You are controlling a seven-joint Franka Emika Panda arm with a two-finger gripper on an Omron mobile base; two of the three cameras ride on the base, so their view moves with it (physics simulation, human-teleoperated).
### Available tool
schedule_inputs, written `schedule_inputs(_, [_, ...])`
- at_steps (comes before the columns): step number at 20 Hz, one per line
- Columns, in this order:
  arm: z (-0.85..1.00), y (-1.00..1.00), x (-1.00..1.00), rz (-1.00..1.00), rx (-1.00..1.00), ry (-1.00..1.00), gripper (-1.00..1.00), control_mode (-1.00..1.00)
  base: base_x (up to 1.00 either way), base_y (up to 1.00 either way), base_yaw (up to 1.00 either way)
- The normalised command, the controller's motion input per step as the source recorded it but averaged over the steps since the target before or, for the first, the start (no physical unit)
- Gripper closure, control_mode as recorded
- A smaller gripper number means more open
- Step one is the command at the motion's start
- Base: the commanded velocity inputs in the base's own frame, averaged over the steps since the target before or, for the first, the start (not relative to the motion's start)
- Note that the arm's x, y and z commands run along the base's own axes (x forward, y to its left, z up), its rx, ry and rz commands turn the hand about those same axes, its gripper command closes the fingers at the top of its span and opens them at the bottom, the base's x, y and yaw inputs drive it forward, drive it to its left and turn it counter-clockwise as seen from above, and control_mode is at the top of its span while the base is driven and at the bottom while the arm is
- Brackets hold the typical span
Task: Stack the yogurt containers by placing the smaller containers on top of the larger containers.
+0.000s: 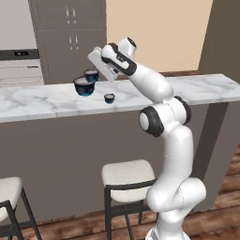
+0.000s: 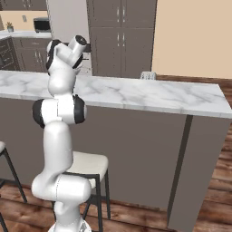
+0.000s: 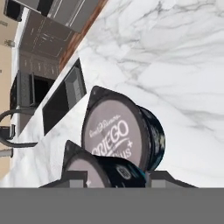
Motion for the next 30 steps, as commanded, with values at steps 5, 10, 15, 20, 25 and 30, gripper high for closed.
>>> schedule_inputs(5, [-0.1, 0.14, 0.0, 0.0, -0.05, 0.0, 1.0, -1.0, 0.0, 0.0, 0.0])
schedule_inputs(10, [-0.04, 0.11, 0.0, -0.01, 0.0, 0.0, 1.0, -1.0, 0.0, 0.0, 0.0])
schedule_inputs(15, [0.0, 0.03, 0.07, -0.01, 0.0, 0.0, 1.0, -1.0, 0.0, 0.0, 0.0])
schedule_inputs(20, [0.0, 0.0, 0.19, -0.01, 0.0, 0.0, 1.0, -1.0, 0.0, 0.0, 0.0])
schedule_inputs(25, [-0.03, 0.03, 0.29, -0.03, 0.0, 0.0, 1.0, -1.0, 0.0, 0.0, 0.0])
schedule_inputs(30, [-0.02, 0.09, 0.29, -0.03, 0.0, 0.0, 1.0, -1.0, 0.0, 0.0, 0.0])
